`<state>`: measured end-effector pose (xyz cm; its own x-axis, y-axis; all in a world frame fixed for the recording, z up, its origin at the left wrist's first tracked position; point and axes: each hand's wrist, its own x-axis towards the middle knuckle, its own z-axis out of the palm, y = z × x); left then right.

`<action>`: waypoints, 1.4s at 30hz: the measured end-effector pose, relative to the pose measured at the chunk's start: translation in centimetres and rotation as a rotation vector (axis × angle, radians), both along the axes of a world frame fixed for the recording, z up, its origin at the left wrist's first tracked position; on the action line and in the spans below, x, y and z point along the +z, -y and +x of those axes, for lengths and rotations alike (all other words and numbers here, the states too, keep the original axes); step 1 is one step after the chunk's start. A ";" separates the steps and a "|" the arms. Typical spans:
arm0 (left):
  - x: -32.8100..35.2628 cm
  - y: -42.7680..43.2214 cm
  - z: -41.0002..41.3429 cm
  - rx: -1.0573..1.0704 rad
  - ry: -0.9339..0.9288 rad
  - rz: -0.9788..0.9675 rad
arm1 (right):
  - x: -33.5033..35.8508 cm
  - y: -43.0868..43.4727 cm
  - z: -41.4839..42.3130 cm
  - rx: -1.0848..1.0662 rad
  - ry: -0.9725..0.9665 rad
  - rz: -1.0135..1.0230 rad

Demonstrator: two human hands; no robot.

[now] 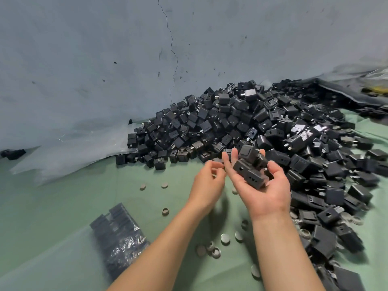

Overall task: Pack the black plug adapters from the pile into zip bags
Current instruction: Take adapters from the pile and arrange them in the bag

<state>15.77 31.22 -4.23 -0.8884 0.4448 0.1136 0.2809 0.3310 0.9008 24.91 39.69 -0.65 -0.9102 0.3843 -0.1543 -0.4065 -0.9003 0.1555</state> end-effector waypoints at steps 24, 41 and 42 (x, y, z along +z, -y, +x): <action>10.4 24.0 4.3 0.405 -0.245 0.133 | 2.3 11.7 -0.9 0.421 0.113 0.278; 2.5 47.7 10.8 0.618 0.125 -0.514 | 1.4 18.5 2.3 0.433 0.331 0.527; 2.5 47.8 10.8 0.580 0.122 -0.492 | 1.4 18.6 2.3 0.430 0.337 0.542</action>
